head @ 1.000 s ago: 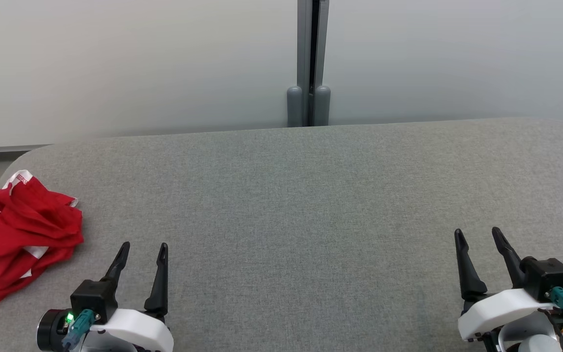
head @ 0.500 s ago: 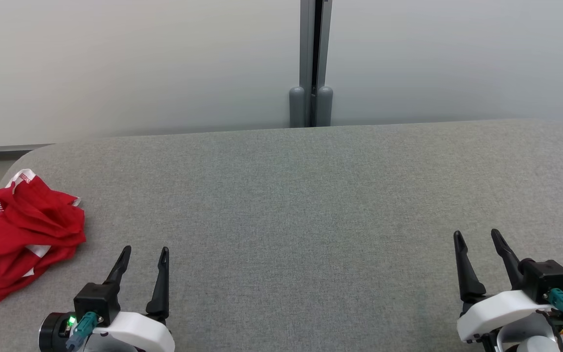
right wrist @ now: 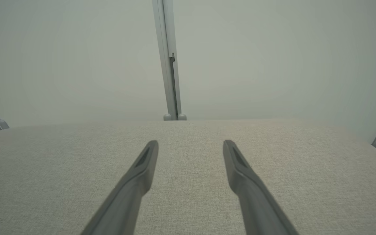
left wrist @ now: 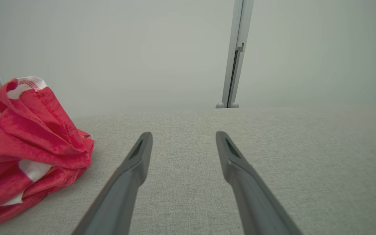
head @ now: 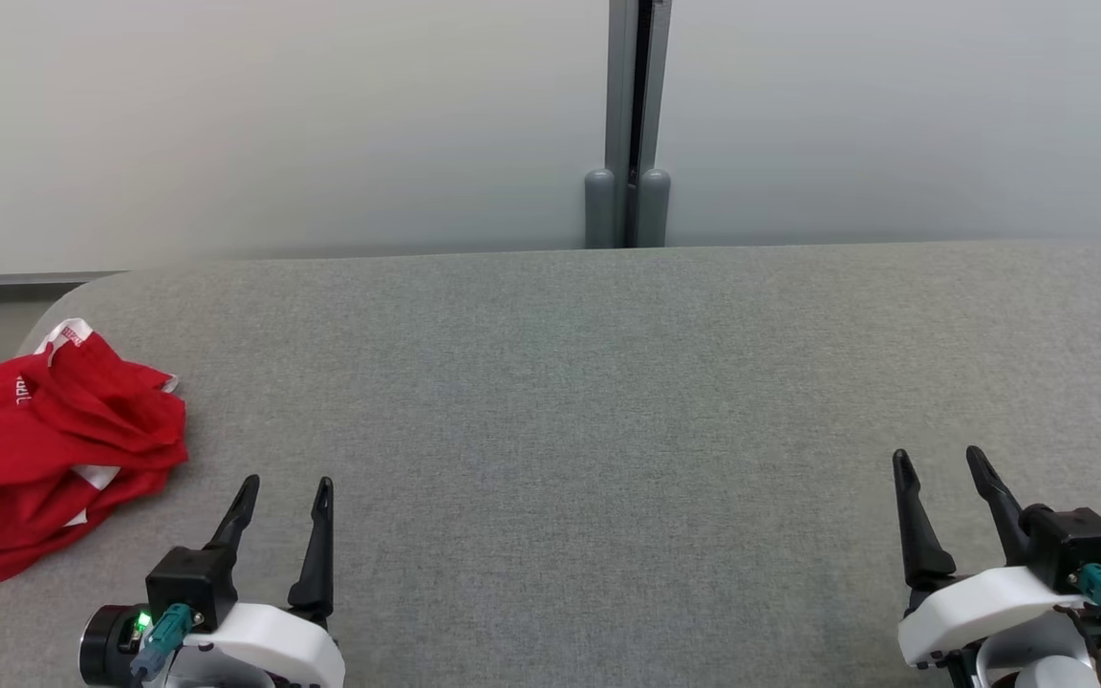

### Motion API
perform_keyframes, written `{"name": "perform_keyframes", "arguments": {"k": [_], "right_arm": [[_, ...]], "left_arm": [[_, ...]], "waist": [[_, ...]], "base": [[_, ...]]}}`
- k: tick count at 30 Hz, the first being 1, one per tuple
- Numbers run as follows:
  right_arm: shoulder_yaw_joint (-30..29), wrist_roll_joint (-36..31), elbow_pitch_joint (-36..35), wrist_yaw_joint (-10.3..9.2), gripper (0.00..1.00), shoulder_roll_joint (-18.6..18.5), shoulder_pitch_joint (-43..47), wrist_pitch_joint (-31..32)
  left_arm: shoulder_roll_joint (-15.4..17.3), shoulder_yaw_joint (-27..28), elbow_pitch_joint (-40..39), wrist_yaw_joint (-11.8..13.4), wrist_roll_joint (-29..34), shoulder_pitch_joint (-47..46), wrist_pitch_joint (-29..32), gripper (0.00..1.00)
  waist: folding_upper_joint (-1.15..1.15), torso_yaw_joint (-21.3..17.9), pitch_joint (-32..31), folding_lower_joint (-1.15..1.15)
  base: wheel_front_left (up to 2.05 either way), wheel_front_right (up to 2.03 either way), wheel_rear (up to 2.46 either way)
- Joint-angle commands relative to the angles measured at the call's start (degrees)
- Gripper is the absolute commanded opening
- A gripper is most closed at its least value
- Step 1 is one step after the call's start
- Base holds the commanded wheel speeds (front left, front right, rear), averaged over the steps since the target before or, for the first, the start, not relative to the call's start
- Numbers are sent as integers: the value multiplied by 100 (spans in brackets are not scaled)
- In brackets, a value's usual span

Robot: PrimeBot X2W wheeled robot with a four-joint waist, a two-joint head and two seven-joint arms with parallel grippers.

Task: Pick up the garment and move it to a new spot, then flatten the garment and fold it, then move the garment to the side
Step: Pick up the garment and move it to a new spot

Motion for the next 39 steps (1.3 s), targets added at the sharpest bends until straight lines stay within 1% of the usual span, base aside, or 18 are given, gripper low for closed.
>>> {"name": "perform_keyframes", "arguments": {"k": [1,6,8,9,15,19,22,28,33,39], "right_arm": [[-12,-21,-22,1,100,-29,-29,-45],[-28,-69,-181,0,100,-32,27,0],[-15,-75,-248,0,100,-28,36,29],[-3,-95,-339,0,100,-19,40,62],[106,-121,-586,0,100,23,18,135],[168,-210,-727,0,100,35,49,181],[231,-255,-791,0,100,63,52,226],[280,-244,-866,0,100,87,61,241],[282,-224,-895,0,100,108,89,273],[310,-232,-934,0,100,111,60,298]], "left_arm": [[24,16,16,-9,-49,-107,-26,100],[10,31,-21,15,-81,-237,-19,100],[6,51,-44,31,-102,-285,-18,100],[4,83,-55,38,-117,-330,-18,100],[32,203,-75,49,-104,-392,-18,100],[53,270,-100,46,-73,-402,-17,100],[58,348,-119,56,-74,-369,-15,100],[56,433,-138,22,-55,-338,-15,100],[45,457,-133,-1,-40,-365,-15,100],[23,467,-136,4,-55,-446,-15,100]], "waist": [[0,76,9,0],[0,490,80,0],[0,719,102,0],[0,960,120,0],[0,1694,172,0],[0,2128,210,0],[0,2355,230,0],[0,2606,250,0],[0,2664,252,0],[0,2646,308,0]], "base": [[0,0,0],[0,0,0],[0,0,0],[0,0,0],[0,0,0],[0,0,0],[0,0,0],[0,0,0],[0,0,0],[0,0,0]]}}
